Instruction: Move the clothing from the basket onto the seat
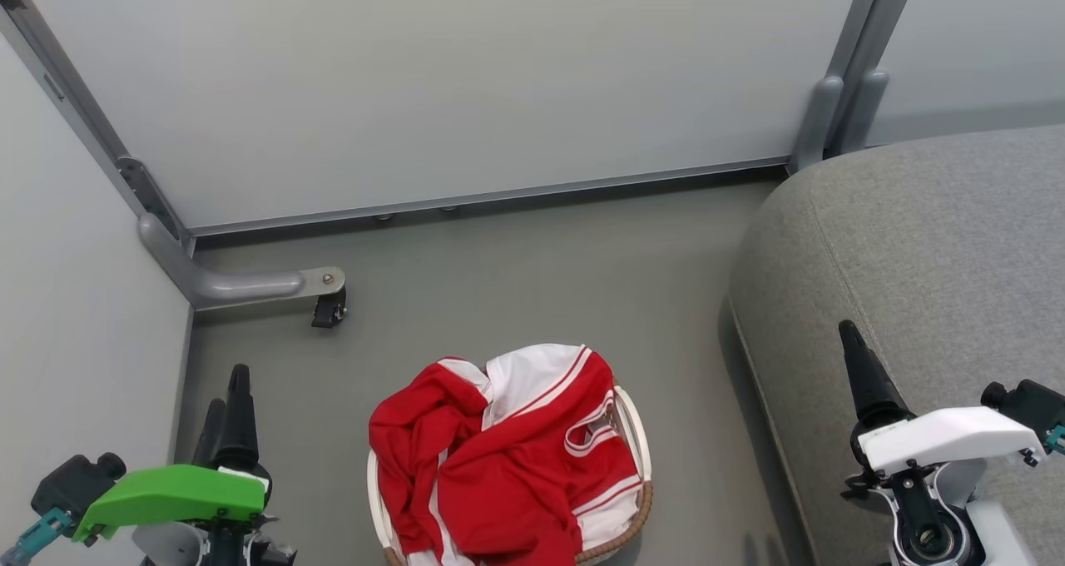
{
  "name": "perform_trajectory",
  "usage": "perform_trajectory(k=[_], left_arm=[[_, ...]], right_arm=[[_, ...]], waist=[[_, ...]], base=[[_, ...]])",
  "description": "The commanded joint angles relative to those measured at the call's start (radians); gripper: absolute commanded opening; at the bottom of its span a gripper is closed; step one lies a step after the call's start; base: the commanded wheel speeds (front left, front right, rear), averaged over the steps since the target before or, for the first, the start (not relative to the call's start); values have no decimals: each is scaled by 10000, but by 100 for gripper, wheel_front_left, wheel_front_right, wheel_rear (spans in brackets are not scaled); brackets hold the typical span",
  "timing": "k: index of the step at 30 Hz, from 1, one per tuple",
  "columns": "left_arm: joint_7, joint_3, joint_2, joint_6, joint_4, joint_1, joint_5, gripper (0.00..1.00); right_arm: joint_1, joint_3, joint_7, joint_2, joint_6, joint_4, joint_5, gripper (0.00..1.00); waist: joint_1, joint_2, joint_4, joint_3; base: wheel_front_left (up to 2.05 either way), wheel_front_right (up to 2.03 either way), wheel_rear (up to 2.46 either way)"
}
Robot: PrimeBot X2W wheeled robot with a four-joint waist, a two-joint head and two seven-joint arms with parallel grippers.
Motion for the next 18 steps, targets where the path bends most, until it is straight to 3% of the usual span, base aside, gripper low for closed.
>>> perform_trajectory(k=[1,18], left_arm=[[-133,-54,133,28,-84,-309,509,100],[-732,-233,340,177,46,-377,3047,100]], right_arm=[[-335,33,-131,-94,5,-83,-484,100],[-524,219,-734,-132,5,104,-3336,100]], waist=[[0,-1,6,14],[0,-1,43,118]], base=[[0,0,0],[0,0,0]])
